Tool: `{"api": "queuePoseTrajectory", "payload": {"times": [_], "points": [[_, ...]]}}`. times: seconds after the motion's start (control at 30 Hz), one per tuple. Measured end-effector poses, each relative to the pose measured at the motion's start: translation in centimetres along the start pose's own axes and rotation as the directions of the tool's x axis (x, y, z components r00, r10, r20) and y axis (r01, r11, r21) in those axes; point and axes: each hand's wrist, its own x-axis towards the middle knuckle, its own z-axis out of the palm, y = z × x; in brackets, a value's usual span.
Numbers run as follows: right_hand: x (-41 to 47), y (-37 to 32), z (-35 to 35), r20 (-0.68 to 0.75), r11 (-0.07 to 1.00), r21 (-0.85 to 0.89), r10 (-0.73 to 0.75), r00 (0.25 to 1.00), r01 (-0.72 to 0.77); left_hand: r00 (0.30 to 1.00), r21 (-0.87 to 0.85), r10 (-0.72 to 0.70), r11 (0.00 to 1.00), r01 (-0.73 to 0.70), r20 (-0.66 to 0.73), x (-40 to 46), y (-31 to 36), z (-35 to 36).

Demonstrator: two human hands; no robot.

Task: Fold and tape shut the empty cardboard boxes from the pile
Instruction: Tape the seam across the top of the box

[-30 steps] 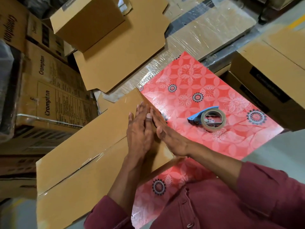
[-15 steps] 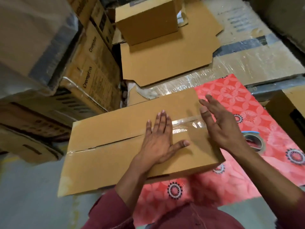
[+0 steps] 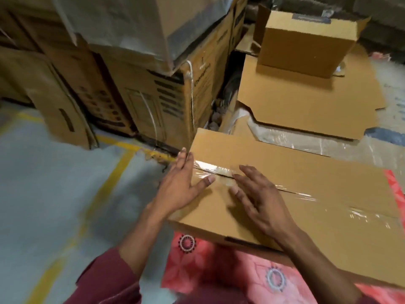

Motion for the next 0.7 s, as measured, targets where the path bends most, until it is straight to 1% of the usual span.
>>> {"api": "queuePoseTrajectory", "payload": {"times": [0.03, 0.07, 0.1, 0.13, 0.17, 0.2, 0.23, 0.3, 0.33, 0.37, 0.43, 0.47, 0.5, 0.53, 0.57, 0.6, 0.67, 0.7], "points": [[0.3, -0.4, 0.8, 0.025, 0.999, -0.037, -0.007, 1.000, 0.008, 1.000, -0.173, -0.003, 0.985, 0.006, 0.014, 0.3, -0.5, -0.4], [0.5, -0.7, 1.6, 0.047, 0.997, -0.077, -0.013, 0.999, 0.017, 1.000, -0.373, 0.003, 0.928, 0.002, 0.015, 0.4, -1.0, -0.6], [0.6, -1.0, 2.2, 0.066, 0.992, -0.121, -0.013, 0.998, 0.021, 1.000, -0.563, 0.009, 0.826, -0.001, 0.012, 0.6, -1.7, -0.3], [0.6, -1.3, 2.8, 0.075, 0.987, -0.161, -0.008, 0.997, 0.020, 1.000, -0.717, 0.002, 0.696, 0.019, 0.028, 0.7, -2.4, 0.0], [0.5, -1.5, 3.3, 0.075, 0.980, -0.195, -0.007, 0.997, 0.022, 0.995, -0.828, -0.029, 0.553, 0.095, 0.095, 0.8, -3.2, 0.7], [0.4, -1.7, 3.6, 0.068, 0.974, -0.225, -0.010, 0.998, 0.025, 0.983, -0.887, -0.033, 0.427, 0.178, 0.181, 0.5, -4.1, 1.8], [0.2, -1.9, 3.8, 0.060, 0.968, -0.249, -0.012, 0.998, 0.026, 0.975, -0.913, -0.007, 0.348, 0.212, 0.224, 0.2, -5.1, 3.2], [0.2, -2.1, 4.1, 0.052, 0.963, -0.270, 0.000, 0.999, 0.014, 0.956, -0.916, -0.013, 0.283, 0.285, 0.293, -1.1, -6.8, 5.3], [0.3, -2.2, 4.1, 0.053, 0.963, -0.270, 0.008, 0.999, 0.006, 0.953, -0.919, -0.018, 0.261, 0.296, 0.302, -1.3, -7.6, 5.7], [0.4, -2.2, 4.1, 0.052, 0.963, -0.268, 0.013, 0.999, 0.001, 0.962, -0.934, -0.044, 0.231, 0.272, 0.270, -1.1, -7.8, 5.1], [0.6, -2.3, 4.2, 0.042, 0.964, -0.267, 0.013, 0.999, -0.001, 0.981, -0.962, -0.090, 0.201, 0.185, 0.170, -0.7, -6.7, 2.4], [0.7, -2.3, 4.3, 0.038, 0.963, -0.268, 0.014, 0.999, -0.004, 0.991, -0.974, -0.089, 0.193, 0.118, 0.103, -0.1, -5.9, 1.0], [0.7, -2.4, 4.4, 0.035, 0.963, -0.270, 0.013, 0.999, -0.003, 0.997, -0.978, -0.068, 0.202, 0.047, 0.033, 0.4, -5.0, -0.2], [0.6, -2.4, 4.4, 0.033, 0.963, -0.269, 0.012, 0.999, -0.002, 0.999, -0.977, -0.035, 0.211, 0.011, 0.004, 0.8, -4.0, -0.9], [0.6, -2.5, 4.5, 0.030, 0.964, -0.267, 0.010, 1.000, -0.002, 1.000, -0.972, 0.013, 0.235, 0.003, 0.006, 1.2, -3.1, -1.3], [0.6, -2.5, 4.4, 0.027, 0.964, -0.268, 0.008, 1.000, 0.000, 0.998, -0.959, 0.043, 0.281, 0.023, 0.036, 1.3, -2.4, -1.3], [0.6, -2.6, 4.4, 0.028, 0.961, -0.276, 0.000, 1.000, 0.007, 0.994, -0.914, 0.047, 0.399, 0.072, 0.099, 1.6, -2.1, -0.3], [0.6, -2.6, 4.4, 0.029, 0.961, -0.277, -0.002, 1.000, 0.011, 0.992, -0.896, 0.051, 0.437, 0.080, 0.114, 1.6, -2.1, -0.1]]}}
